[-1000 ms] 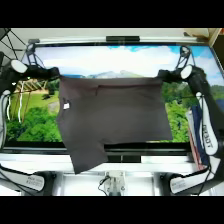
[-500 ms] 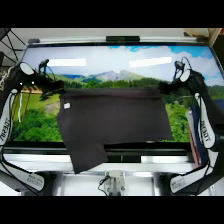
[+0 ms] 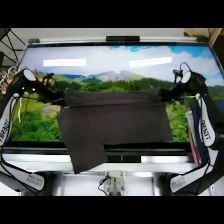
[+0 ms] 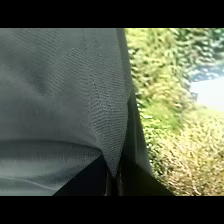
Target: Fold the shirts.
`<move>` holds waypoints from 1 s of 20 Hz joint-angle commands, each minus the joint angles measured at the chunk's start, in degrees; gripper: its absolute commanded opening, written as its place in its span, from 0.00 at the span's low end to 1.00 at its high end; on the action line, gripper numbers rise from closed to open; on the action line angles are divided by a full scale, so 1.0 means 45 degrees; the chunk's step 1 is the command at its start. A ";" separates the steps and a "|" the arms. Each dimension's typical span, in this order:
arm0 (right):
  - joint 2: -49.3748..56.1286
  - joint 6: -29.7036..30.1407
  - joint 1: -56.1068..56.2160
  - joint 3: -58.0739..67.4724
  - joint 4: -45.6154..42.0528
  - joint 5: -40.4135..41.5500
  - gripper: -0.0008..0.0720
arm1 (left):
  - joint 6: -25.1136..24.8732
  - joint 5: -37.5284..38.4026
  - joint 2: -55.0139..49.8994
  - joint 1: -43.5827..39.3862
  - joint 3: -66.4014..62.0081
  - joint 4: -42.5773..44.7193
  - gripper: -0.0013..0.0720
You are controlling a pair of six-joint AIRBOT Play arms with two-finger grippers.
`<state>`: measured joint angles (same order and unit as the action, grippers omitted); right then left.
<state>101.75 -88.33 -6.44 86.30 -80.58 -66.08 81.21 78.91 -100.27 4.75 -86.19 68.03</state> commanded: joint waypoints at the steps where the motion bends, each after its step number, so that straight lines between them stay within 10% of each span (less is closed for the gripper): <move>1: 0.0170 -0.0248 -0.0092 0.0000 -0.0068 -0.0238 0.11 | 0.0019 0.0233 0.0015 -0.0019 0.0486 -0.0267 0.06; 13: 0.0311 -0.0476 -0.0364 0.0000 -0.0107 -0.0277 0.12 | 0.0185 0.0092 -0.0049 -0.0180 0.1316 -0.0311 0.06; 14: 0.0306 -0.0471 -0.0340 0.0000 -0.0019 -0.0316 0.26 | 0.0185 0.0073 -0.0049 -0.0189 0.1311 -0.0359 0.09; 16: 0.0199 -0.0189 -0.0389 0.0034 0.0364 -0.0821 0.65 | 0.0612 0.0316 -0.0005 -0.0097 0.1151 -0.0364 0.74; 18: -0.0321 0.0083 -0.0525 0.0155 0.0058 -0.1802 0.65 | 0.0646 0.1107 0.0238 0.0267 0.0481 -0.0359 0.78; 20: -0.1185 0.0432 -0.0884 0.0330 -0.0359 -0.3123 0.66 | 0.0641 0.2176 0.0831 0.0962 -0.0389 -0.0355 0.60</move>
<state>99.83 -88.44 -9.04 87.09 -80.40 -72.99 83.66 83.26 -98.70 6.46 -84.27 66.59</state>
